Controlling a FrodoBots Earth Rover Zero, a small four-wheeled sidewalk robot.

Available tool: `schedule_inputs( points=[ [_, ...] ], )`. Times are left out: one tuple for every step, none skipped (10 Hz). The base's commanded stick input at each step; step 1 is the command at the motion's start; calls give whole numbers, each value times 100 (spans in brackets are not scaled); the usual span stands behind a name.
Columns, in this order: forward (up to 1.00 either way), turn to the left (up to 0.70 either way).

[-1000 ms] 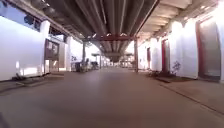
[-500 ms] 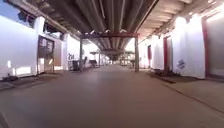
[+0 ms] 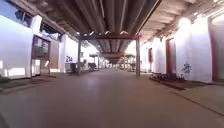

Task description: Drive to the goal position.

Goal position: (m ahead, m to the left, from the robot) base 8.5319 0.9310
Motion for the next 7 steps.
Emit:
schedule_inputs(
  points=[
    [85, 0],
    [85, 0],
    [85, 0],
    [85, 0],
    [85, 0],
    [85, 0],
    [85, 0]
  ],
)
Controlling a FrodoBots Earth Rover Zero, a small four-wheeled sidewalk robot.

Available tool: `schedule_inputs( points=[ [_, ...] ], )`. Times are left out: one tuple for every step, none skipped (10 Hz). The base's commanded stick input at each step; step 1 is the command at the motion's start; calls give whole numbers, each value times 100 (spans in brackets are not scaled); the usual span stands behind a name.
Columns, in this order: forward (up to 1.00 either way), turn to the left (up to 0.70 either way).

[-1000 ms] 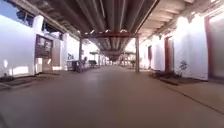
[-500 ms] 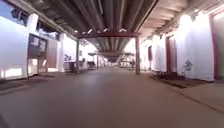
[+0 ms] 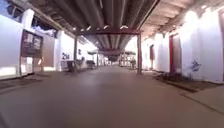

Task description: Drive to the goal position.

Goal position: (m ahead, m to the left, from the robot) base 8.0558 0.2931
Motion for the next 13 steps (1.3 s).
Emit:
schedule_inputs(
  points=[
    [85, 0],
    [85, 0],
    [85, 0],
    [85, 0],
    [85, 0],
    [85, 0],
    [85, 0],
    [85, 0],
    [85, 0],
    [85, 0],
    [85, 0],
    [85, 0],
    [85, 0]
  ],
)
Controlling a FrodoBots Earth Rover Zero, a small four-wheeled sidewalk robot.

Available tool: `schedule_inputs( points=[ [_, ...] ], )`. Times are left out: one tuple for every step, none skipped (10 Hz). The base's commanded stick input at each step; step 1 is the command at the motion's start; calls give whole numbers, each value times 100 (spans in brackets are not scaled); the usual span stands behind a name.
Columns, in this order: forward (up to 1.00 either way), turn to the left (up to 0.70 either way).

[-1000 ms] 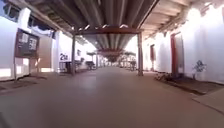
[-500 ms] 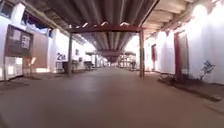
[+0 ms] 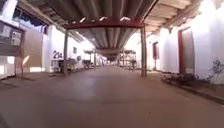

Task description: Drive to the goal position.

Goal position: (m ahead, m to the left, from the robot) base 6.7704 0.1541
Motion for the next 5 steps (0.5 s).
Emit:
schedule_inputs(
  points=[
    [85, 0],
    [85, 0],
    [85, 0],
    [85, 0],
    [85, 0]
  ],
)
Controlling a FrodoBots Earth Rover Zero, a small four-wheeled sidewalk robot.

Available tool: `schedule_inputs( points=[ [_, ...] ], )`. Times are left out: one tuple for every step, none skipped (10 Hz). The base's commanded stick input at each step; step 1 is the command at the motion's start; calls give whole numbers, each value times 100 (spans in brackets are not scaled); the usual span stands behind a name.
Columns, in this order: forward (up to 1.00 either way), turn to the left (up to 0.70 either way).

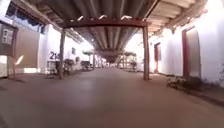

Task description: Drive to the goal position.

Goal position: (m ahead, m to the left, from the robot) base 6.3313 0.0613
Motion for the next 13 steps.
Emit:
schedule_inputs(
  points=[
    [85, 0],
    [85, 0],
    [85, 0],
    [85, 0],
    [85, 0],
    [85, 0],
    [85, 0],
    [85, 0],
    [85, 0],
    [85, 0],
    [85, 0],
    [85, 0],
    [85, 0]
  ],
)
